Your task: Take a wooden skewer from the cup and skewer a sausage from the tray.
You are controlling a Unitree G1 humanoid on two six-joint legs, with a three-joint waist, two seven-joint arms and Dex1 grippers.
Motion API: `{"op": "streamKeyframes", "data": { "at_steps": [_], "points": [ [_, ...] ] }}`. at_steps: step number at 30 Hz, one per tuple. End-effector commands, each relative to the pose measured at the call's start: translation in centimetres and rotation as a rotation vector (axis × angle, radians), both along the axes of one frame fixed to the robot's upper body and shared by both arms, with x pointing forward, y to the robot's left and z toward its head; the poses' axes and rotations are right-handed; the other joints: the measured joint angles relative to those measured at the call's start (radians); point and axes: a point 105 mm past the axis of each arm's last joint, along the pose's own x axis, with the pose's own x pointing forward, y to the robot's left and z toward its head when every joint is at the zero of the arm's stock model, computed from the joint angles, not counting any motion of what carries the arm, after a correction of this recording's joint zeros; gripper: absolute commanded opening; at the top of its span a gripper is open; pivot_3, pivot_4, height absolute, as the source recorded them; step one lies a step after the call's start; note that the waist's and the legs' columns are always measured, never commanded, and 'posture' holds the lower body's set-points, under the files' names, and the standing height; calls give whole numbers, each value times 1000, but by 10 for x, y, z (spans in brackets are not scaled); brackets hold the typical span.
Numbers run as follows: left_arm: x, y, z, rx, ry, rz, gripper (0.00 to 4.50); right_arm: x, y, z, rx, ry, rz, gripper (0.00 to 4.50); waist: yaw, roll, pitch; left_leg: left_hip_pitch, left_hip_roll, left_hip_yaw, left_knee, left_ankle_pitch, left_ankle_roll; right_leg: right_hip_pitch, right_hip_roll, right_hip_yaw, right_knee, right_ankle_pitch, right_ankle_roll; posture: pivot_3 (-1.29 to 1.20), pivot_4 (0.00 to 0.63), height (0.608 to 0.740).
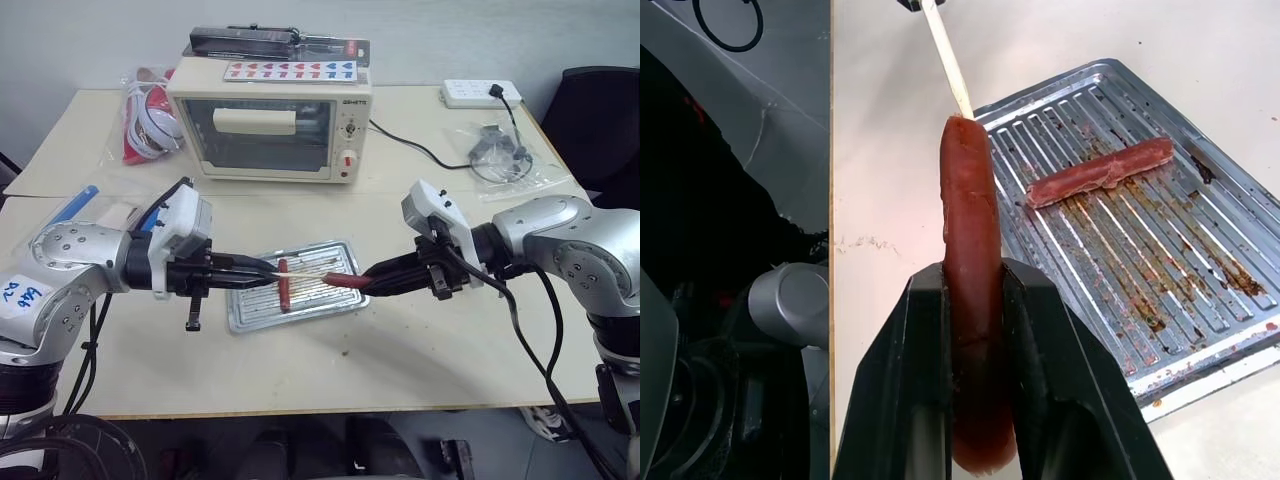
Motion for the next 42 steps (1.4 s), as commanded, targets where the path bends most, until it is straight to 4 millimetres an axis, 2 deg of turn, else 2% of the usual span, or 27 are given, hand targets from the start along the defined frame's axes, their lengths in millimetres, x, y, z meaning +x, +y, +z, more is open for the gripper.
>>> {"op": "streamKeyframes", "data": {
  "at_steps": [1, 10, 19, 31, 42],
  "points": [
    [-6, -7, 8, -2, -36, -52, 0, -9, 7, 15, 44, -72, 67, 419, 0, 0, 0, 0, 0, 0, 0, 0, 0, 0, 0, 0, 0, 0, 0, 0, 150, 740],
    [-13, -8, 15, -36, 16, -77, 0, -7, 5, 14, 58, -67, 68, 419, 0, 0, 0, 0, 0, 0, 0, 0, 0, 0, 0, 0, 0, 0, 0, 0, 150, 740],
    [-18, -12, 9, -25, 45, -114, 0, -14, 8, 19, 85, -67, 114, 419, 0, 0, 0, 0, 0, 0, 0, 0, 0, 0, 0, 0, 0, 0, 0, 0, 150, 740],
    [-14, -17, 11, -35, 36, -135, 0, -17, 8, 18, 81, -68, 131, 419, 0, 0, 0, 0, 0, 0, 0, 0, 0, 0, 0, 0, 0, 0, 0, 0, 150, 740],
    [-12, -29, 4, -40, 28, -168, 0, -24, 14, 24, 112, -71, 176, 419, 0, 0, 0, 0, 0, 0, 0, 0, 0, 0, 0, 0, 0, 0, 0, 0, 150, 740]
  ]
}}
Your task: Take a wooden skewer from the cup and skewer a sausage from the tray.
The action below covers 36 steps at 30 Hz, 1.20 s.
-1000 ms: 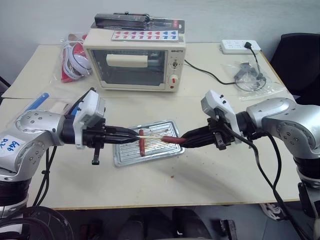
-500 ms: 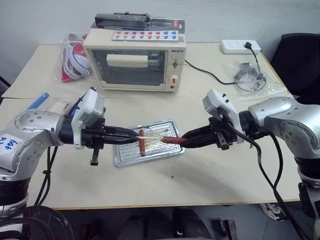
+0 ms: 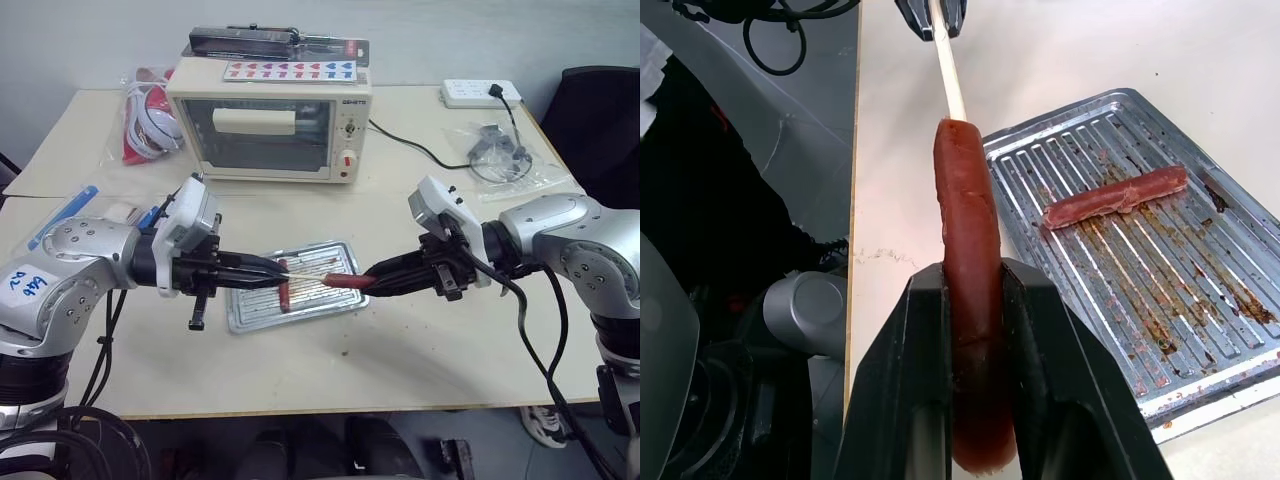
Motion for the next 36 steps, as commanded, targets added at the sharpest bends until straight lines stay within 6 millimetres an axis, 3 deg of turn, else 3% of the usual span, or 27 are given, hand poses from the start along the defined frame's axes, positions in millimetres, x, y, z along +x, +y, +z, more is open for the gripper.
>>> {"op": "streamKeyframes", "data": {
  "at_steps": [1, 6, 12, 16, 19, 25, 28, 32, 35, 36],
  "points": [
    [-8, -18, -1, -3, -34, -101, 0, -18, 15, 17, 70, -61, 131, 419, 0, 0, 0, 0, 0, 0, 0, 0, 0, 0, 0, 0, 0, 0, 0, 0, 150, 740],
    [-6, -21, -5, -1, -47, -106, 0, -19, 17, 18, 69, -64, 139, 419, 0, 0, 0, 0, 0, 0, 0, 0, 0, 0, 0, 0, 0, 0, 0, 0, 150, 740],
    [-3, -12, -11, 19, -46, -68, 0, -17, 17, 18, 57, -76, 111, 2045, -1, 0, 0, -1, 0, 0, 0, 0, 0, -1, 0, 0, 1, 0, 0, 0, 150, 740],
    [-3, 1, -11, 20, -45, 0, 0, -3, 11, 21, 37, -146, 56, 2974, 0, 0, 0, -1, 0, 0, 1, 0, 0, -1, 0, 0, 1, 0, 0, 0, 150, 740],
    [-3, 12, -13, 18, -52, 71, 0, 8, 4, 27, 43, -187, 7, 2974, -1, 0, 0, -1, 0, 0, 1, 0, 0, -1, 0, 0, 0, 0, 0, 0, 150, 740],
    [7, 47, -12, -39, -114, 368, 0, 16, 1, 34, 68, -244, -33, 2974, -1, 0, 0, -1, 0, 0, 0, 0, 0, -1, 0, 0, 1, 0, 0, 0, 150, 740],
    [9, 67, -8, -98, -154, 551, 0, 16, 1, 35, 84, -240, -42, 3423, 0, 0, 0, -1, 0, 0, 0, 0, 0, -1, 0, 0, 1, 0, 0, 0, 150, 740],
    [6, 100, -10, -128, -199, 786, 0, 19, 2, 35, 99, -272, -50, 4463, 1, 0, 0, -1, 0, 0, 0, 0, 0, -1, 0, 0, 0, 0, 0, 0, 150, 740],
    [4, 123, -10, -145, -227, 929, 0, 23, 4, 36, 115, -297, -66, 4463, 0, 0, 0, -1, 0, 0, 0, 0, 0, -1, 0, 0, 0, 0, 0, 0, 150, 740],
    [1, 145, -14, -132, -236, 1027, 0, 24, 6, 38, 126, -304, -69, 4463, 0, 0, 0, -1, 0, 0, 0, 0, 0, -1, 0, 0, 0, 0, 0, 0, 150, 740]
  ]
}}
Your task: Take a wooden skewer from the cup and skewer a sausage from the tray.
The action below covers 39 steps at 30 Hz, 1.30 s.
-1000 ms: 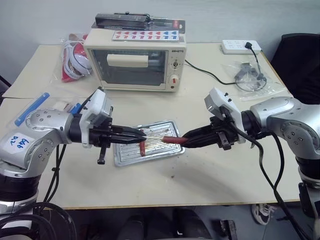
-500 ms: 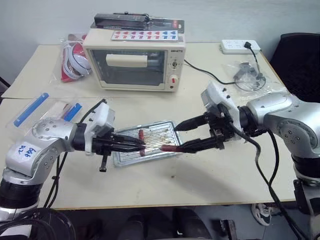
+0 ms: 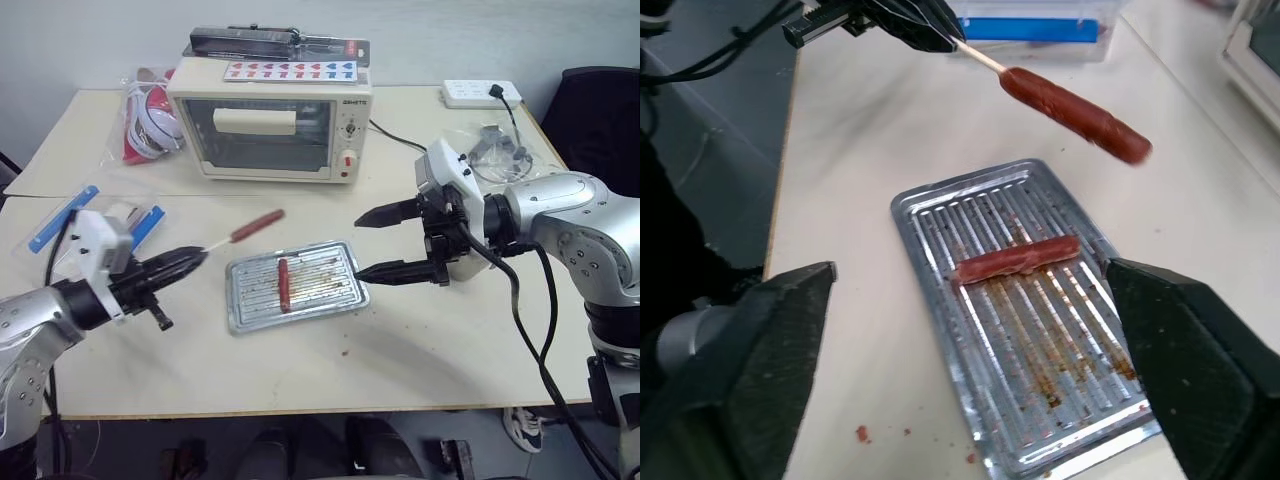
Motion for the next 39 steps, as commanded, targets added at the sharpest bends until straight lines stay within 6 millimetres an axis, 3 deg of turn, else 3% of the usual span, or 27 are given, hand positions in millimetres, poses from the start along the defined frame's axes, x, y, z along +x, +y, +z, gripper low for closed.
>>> {"op": "streamKeyframes", "data": {
  "at_steps": [1, 3, 6, 10, 20, 27, 28, 33, 36, 39],
  "points": [
    [-11, 58, 6, 38, -71, 284, 0, 1, 2, 14, 50, -81, -5, 4463, -1, 0, 0, 0, 0, 0, 0, 0, 0, 0, 0, 0, 0, 0, 0, 0, 150, 740],
    [-21, 101, 0, 57, -65, 461, 0, 2, 4, 16, 65, -91, -3, 4463, -4, 0, 0, 0, 0, 1, -1, 0, 0, 0, 0, 0, 0, 0, 0, 0, 150, 740],
    [-26, 141, -1, 66, -66, 602, 0, 3, 7, 18, 75, -97, 2, 4463, -2, 0, 0, 0, 0, 1, -1, 0, 0, -1, 1, 0, -1, 0, -1, 0, 150, 740],
    [-17, 166, -3, 73, -58, 670, 0, 3, 9, 19, 85, -98, 3, 4463, 21, -2, -1, 0, -1, 0, 0, 0, 0, 0, -1, -1, -2, 0, -1, 0, 150, 740],
    [37, 162, -8, 138, -8, 579, 0, 3, 10, 15, 93, -92, -1, 4463, 19, -3, -2, 0, -2, -1, -1, 0, 0, 0, -2, -2, 0, 0, -1, 0, 150, 740],
    [51, 166, -5, 127, 23, 575, 0, 3, 11, 15, 121, -75, -25, 4463, -4, -3, -2, 0, -2, 0, -2, 0, 0, -3, -2, -2, 3, 0, -1, 0, 150, 740],
    [51, 166, -3, 111, 17, 576, 277, 3, 10, 16, 124, -71, -31, 4489, -5, -3, -2, 0, -2, 0, -2, 0, 0, -3, -2, -2, 3, 0, -1, 0, 150, 740],
    [43, 162, 11, 136, -7, 563, 1491, 4, 6, 22, 139, -75, -64, 4500, -5, -3, -2, -9, -2, 0, 1, 0, 0, -12, -2, -1, 5, 0, -1, 0, 150, 740],
    [23, 162, 28, 133, -23, 565, 2195, 6, 3, 24, 140, -83, -85, 4500, -7, -3, -2, -11, -2, 1, 2, 0, 0, -15, -2, -1, 7, 0, -1, 0, 150, 740],
    [-2, 163, 42, 158, -38, 585, 2195, 7, 1, 24, 139, -80, -86, 4500, -9, -3, -2, -11, -2, 1, 1, 0, 0, -15, -2, -1, 6, 0, -1, 0, 150, 740]
  ]
}}
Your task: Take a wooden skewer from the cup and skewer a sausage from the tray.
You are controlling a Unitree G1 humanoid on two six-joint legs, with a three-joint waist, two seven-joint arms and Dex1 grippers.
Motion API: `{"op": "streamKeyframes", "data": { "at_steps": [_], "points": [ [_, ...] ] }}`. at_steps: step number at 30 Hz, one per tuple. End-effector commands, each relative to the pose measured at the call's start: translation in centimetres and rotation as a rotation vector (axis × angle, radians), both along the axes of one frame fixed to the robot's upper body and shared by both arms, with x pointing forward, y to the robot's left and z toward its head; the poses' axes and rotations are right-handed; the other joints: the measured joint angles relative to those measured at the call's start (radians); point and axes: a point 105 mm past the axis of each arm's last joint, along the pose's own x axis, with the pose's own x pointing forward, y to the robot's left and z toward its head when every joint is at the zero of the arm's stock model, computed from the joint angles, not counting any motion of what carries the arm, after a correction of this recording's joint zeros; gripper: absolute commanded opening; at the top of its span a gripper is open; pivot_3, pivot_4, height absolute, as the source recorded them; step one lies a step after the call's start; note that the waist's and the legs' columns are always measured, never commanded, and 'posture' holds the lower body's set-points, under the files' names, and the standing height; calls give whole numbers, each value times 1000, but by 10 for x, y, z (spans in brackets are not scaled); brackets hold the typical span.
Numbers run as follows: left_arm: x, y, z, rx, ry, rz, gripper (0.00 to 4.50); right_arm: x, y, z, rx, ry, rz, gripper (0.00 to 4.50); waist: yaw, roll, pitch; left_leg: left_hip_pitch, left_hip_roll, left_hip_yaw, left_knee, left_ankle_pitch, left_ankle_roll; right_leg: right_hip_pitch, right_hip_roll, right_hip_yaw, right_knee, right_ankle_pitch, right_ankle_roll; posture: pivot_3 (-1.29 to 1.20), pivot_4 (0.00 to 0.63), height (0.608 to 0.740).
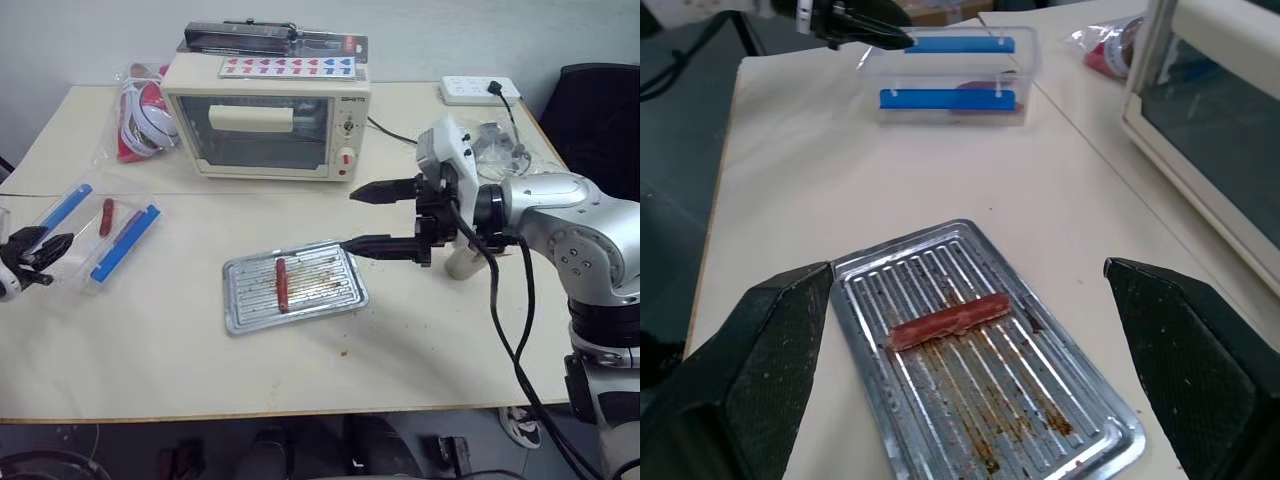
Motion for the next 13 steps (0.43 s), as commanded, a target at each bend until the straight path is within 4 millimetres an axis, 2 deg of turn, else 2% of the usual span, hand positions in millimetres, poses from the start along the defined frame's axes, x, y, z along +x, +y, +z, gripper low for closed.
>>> {"op": "streamKeyframes", "data": {
  "at_steps": [1, 6, 10, 13],
  "points": [
    [-31, -1, 40, 57, -80, 9, 2195, -4, -4, 11, 15, -40, 7, 4500, 1, 0, 0, 0, 0, 0, 0, 0, 0, 0, 0, 0, 0, 0, 0, 0, 150, 740],
    [-71, -3, 46, 28, -66, 41, 2195, -2, -3, 10, 15, -30, 22, 4500, 5, 0, 0, 0, 0, 1, 0, 0, 0, 0, 0, 1, 0, 0, 0, 0, 150, 740],
    [-88, 3, 34, -18, -48, 104, 2195, 1, -1, 7, 20, -18, 30, 4500, 6, 0, 0, 1, 0, 1, 0, 0, 0, 1, 0, 1, -1, 0, 0, 0, 150, 740],
    [-93, -4, 28, -20, -30, 95, 2195, 3, 1, 4, 19, -13, 32, 4500, 6, 0, 0, 1, 0, 1, 0, 0, 0, 1, 0, 1, -1, 0, 0, 0, 150, 740]
  ]
}}
